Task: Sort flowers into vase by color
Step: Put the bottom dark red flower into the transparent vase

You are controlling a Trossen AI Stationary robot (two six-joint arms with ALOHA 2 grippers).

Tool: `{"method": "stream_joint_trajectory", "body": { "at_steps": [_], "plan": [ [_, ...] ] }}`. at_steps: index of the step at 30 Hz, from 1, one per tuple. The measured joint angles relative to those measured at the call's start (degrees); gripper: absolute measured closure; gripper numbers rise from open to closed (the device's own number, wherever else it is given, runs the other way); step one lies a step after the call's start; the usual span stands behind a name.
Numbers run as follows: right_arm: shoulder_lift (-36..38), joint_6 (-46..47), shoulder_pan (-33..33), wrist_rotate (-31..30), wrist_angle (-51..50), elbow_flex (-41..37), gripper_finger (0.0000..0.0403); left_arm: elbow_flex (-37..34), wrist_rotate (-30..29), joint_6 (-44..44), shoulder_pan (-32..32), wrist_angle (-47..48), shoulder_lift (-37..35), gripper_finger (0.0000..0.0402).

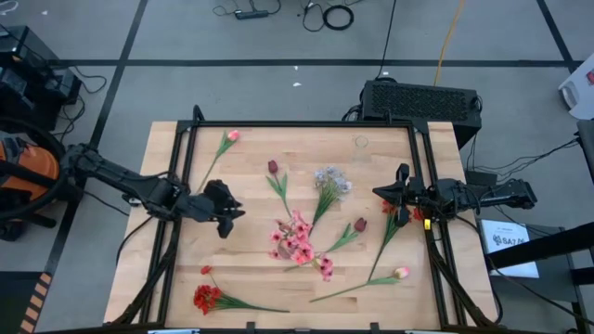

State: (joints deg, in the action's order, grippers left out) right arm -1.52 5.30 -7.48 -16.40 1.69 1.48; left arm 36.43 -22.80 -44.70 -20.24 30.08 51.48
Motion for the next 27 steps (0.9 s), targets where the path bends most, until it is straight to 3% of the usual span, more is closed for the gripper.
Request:
{"method": "stream_joint_trajectory", "body": {
  "at_steps": [8,18,27],
  "plan": [
    [-0.02,0.0,0.0,0.02,0.0,0.0,0.0403,0.0,1.54,-1.45,0.3,6.54,0.02,0.0252],
    [-0.01,0.0,0.01,0.02,0.0,0.01,0.0403,0.0,1.54,-1.83,0.3,6.89,0.02,0.0252],
    [-0.02,0.0,0.01,0.02,0.0,0.0,0.0403,0.0,-0.23,-8.69,0.91,7.02,0.02,0.0252]
  ]
}}
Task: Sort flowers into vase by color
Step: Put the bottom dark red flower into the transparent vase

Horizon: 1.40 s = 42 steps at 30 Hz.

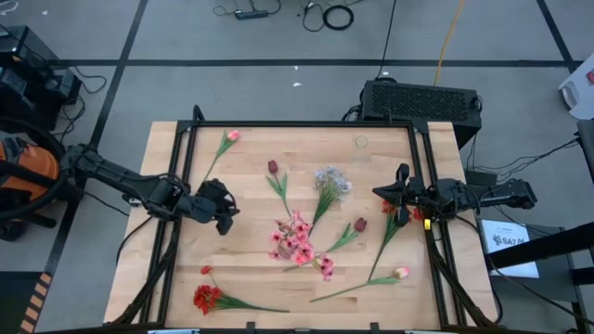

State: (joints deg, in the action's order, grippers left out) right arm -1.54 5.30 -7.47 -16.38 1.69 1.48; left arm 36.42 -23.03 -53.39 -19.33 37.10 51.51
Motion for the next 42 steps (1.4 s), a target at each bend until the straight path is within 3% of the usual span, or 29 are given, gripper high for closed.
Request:
{"method": "stream_joint_trajectory", "body": {
  "at_steps": [8,17,26,30,34,42],
  "plan": [
    [0.02,2.56,-0.02,0.0,0.11,0.0,0.0403,0.0,-1.44,-10.1,5.58,4.93,0.0,0.0252],
    [0.01,4.41,0.0,-0.63,0.31,-0.04,0.0403,0.0,-1.42,-14.38,8.24,5.49,0.0,0.0252],
    [-2.7,12.57,0.0,-9.23,-0.37,2.19,0.0403,0.0,-1.51,-14.84,8.5,6.77,0.15,0.0252],
    [-10.4,12.95,-0.04,-9.16,-3.36,8.06,0.0403,0.0,-1.48,-13.83,8.5,8.45,0.15,0.0252],
    [-23.34,16.77,-0.06,-9.52,-11.69,17.36,0.0403,-0.01,-1.46,-13.29,8.5,10.18,0.15,0.0252],
    [-51.6,45.78,-0.11,-9.81,-29.84,38.28,0.0403,-0.02,4.14,-12.76,8.5,13.91,0.15,0.0252]
  ]
}}
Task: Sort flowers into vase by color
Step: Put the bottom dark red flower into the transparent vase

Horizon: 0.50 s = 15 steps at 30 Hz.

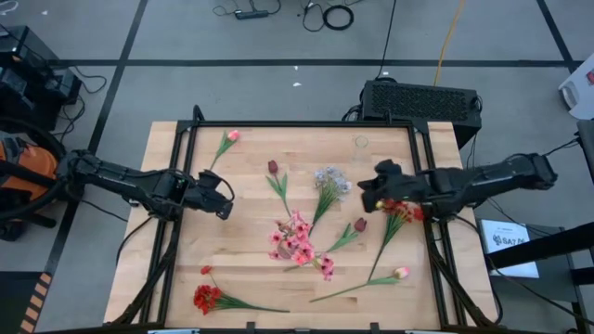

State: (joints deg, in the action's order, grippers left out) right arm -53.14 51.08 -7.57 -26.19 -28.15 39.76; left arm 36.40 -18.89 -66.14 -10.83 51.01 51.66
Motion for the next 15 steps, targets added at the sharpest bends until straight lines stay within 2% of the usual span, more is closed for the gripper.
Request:
{"method": "stream_joint_trajectory", "body": {
  "at_steps": [7,15],
  "plan": [
    [-15.22,26.7,-0.23,7.78,-13.4,12.64,0.0403,0.0,1.11,6.15,0.0,0.54,-0.02,0.0252],
    [-23.92,49.95,-5.38,14.43,-15.91,15.25,0.0403,0.0,1.15,11.72,0.0,0.54,-0.02,0.0252]
  ]
}}
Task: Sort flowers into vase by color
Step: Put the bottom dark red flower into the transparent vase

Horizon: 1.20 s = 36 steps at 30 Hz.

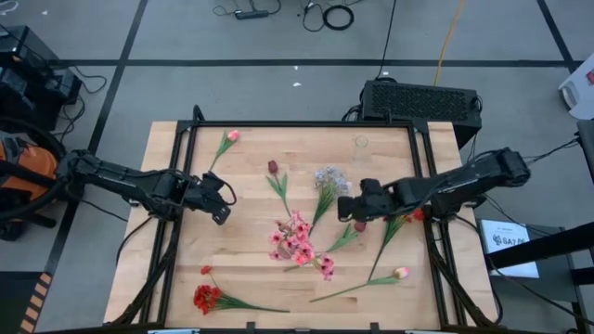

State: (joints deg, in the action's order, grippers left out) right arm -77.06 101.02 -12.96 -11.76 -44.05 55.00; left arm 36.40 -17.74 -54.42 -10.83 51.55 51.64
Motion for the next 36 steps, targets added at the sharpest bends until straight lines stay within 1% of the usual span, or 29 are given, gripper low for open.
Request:
{"method": "stream_joint_trajectory", "body": {
  "at_steps": [3,8,12,15,22,25,30,36],
  "plan": [
    [-2.93,7.36,-2.62,1.12,-0.13,-0.01,0.0403,0.0,0.04,2.87,0.0,-0.01,0.0,0.0252],
    [-7.98,19.23,-5.58,5.94,0.53,-0.02,0.0403,0.0,0.15,7.13,0.0,0.0,0.0,0.0252],
    [-11.42,24.5,-6.57,10.93,3.31,-0.02,0.0403,0.0,0.56,9.83,-0.01,0.0,0.0,0.0252],
    [-13.2,25.67,-6.71,11.89,5.65,-0.02,0.0403,0.0,0.57,10.24,0.0,-0.02,0.0,0.0252],
    [-16.85,27.45,-6.79,10.18,13.04,-0.02,0.0397,0.0,1.21,10.35,0.0,-0.02,0.01,0.0252],
    [-18.66,27.44,-6.77,10.18,15.03,-0.02,0.038,0.0,1.54,10.35,0.0,0.0,0.0,0.0252],
    [-20.46,27.35,-6.77,10.33,17.37,-0.02,0.0342,0.0,2.52,10.26,0.0,-0.01,0.0,0.0252],
    [-21.53,27.33,-6.59,9.28,17.24,-0.02,0.0301,0.0,2.69,10.26,0.0,0.0,0.0,0.0252]
  ]
}}
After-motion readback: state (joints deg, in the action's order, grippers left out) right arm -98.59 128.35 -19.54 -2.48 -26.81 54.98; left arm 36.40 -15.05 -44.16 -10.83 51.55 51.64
